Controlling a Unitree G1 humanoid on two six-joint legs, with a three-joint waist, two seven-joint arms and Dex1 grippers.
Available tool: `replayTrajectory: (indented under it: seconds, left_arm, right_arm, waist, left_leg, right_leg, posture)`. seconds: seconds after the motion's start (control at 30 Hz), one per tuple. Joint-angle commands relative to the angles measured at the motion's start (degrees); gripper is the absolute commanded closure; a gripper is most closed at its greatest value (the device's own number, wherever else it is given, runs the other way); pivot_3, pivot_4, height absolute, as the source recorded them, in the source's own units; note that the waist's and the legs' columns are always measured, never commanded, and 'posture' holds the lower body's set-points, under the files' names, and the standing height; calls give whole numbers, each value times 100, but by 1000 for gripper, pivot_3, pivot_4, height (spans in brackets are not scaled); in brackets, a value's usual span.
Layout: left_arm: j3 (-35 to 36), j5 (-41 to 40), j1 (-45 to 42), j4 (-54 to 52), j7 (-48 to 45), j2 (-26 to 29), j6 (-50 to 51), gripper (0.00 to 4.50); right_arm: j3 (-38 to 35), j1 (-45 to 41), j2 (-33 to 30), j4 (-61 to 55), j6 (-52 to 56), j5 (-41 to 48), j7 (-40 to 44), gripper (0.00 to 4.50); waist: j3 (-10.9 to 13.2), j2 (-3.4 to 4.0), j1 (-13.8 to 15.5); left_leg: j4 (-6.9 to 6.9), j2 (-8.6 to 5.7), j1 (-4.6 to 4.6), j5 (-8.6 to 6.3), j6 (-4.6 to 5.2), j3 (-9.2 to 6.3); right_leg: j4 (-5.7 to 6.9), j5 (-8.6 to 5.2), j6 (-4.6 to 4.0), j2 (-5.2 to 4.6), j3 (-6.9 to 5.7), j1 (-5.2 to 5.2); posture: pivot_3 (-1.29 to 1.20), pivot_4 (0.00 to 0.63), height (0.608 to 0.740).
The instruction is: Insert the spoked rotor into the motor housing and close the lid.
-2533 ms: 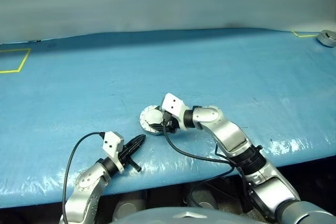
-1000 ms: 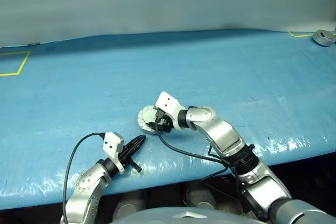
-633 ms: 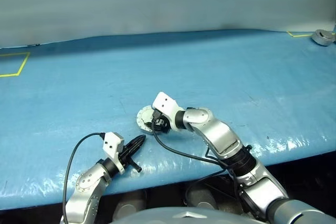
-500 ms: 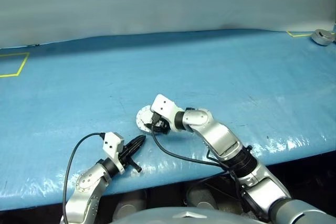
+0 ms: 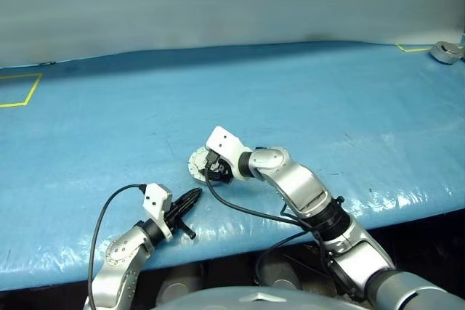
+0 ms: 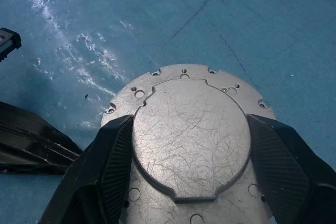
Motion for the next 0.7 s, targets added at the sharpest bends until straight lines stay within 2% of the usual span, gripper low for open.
replayTrajectory:
  seconds: [0.03,0.23,0.47,0.7]
  left_arm:
    - [33,21,-35,-35,15,-61,-269,4500]
    - [36,22,-38,-28,33,-56,-291,4500]
    - [18,12,-51,-30,19,-41,-251,4500]
    - [-6,0,-48,-45,14,-45,-211,4500]
  right_arm:
    - [6,227,-27,483,-287,-172,-269,1473]
    - [127,357,-244,629,-1092,-288,-177,1473]
    - [-154,28,-273,379,-694,-67,3,1473]
    - [-64,-268,-496,134,-466,43,305,1473]
  waist:
    - [0,-1,-1]
    - [0,-1,-3]
    - [2,-1,3]
    - [5,-1,73]
  left_leg:
    - [0,1,1,0,0,0]
    - [0,1,3,1,0,3]
    - [0,0,1,1,1,2]
    - [-1,-11,-38,2,3,-5]
  right_leg:
    - [0,0,0,0,0,1]
    - [0,0,1,0,1,2]
    - [-1,1,2,0,1,1]
    - [-6,12,17,-4,-2,-12]
  posture:
    - [0,150,740]
    - [0,150,740]
    - [0,150,740]
    - [0,150,740]
